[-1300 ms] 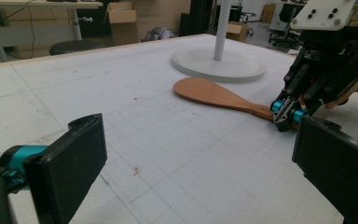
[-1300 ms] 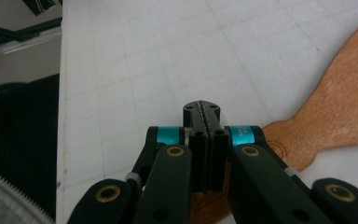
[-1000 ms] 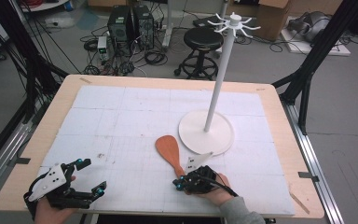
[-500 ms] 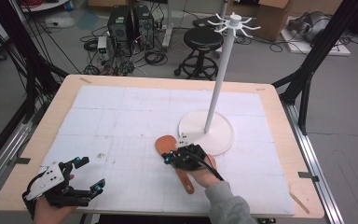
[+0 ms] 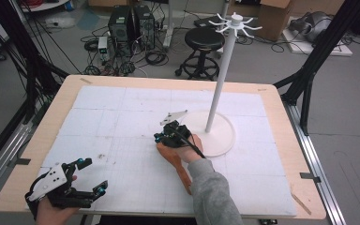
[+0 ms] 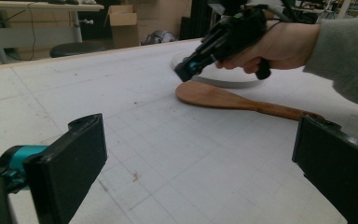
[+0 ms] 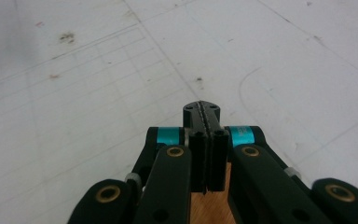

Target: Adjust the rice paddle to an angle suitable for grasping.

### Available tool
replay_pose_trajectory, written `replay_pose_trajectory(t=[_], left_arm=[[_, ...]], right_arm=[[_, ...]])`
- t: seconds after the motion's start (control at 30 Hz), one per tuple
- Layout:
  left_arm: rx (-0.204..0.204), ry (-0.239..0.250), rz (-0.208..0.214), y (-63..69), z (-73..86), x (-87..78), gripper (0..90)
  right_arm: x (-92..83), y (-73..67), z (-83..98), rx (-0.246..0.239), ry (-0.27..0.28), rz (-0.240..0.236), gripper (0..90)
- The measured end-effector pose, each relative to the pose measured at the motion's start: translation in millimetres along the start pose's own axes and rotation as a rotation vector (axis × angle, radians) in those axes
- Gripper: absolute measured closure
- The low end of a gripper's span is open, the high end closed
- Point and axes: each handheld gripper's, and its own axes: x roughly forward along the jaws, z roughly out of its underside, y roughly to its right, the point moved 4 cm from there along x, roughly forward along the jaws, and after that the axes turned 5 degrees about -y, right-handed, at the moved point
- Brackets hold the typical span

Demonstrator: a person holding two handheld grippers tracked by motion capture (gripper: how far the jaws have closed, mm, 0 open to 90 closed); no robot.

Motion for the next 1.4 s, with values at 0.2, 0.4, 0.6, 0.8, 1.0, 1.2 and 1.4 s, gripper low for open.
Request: replay_pose_trajectory(t=[0.2, 0.4, 0.6, 0.8, 1.0, 1.2, 1.4], left_arm=[[-0.021, 0.01, -0.002, -1.9, -0.1, -0.3, 3.4], [-0.011, 0.003, 0.001, -0.2, 0.2, 0.2, 3.4], [-0.015, 0.003, -0.006, -1.2, 0.6, -0.2, 3.4], [-0.006, -0.004, -0.007, -0.7, 1.4, -1.5, 3.4], [-0.006, -0.01, -0.007, 0.5, 2.8, -0.8, 3.4], [-0.001, -0.021, -0.006, 2.3, 3.6, 0.2, 3.4], [-0.003, -0.024, -0.005, 2.7, 4.2, 1.9, 3.4]], right_arm=[[18.9, 15.0, -3.2, 0.039, -0.051, 0.012, 89.8], [25.8, 23.1, -0.6, 0.056, -0.079, 0.005, 89.8], [28.4, 20.0, 1.8, 0.033, -0.106, -0.016, 89.9], [26.3, 14.7, 3.5, 0.001, -0.126, 0.012, 90.0], [12.0, 6.1, 18.2, -0.039, -0.141, -0.007, 90.0], [-4.4, 0.1, 36.9, -0.046, -0.136, -0.042, 90.0], [-18.7, -8.1, 51.0, -0.077, -0.147, -0.027, 90.0]])
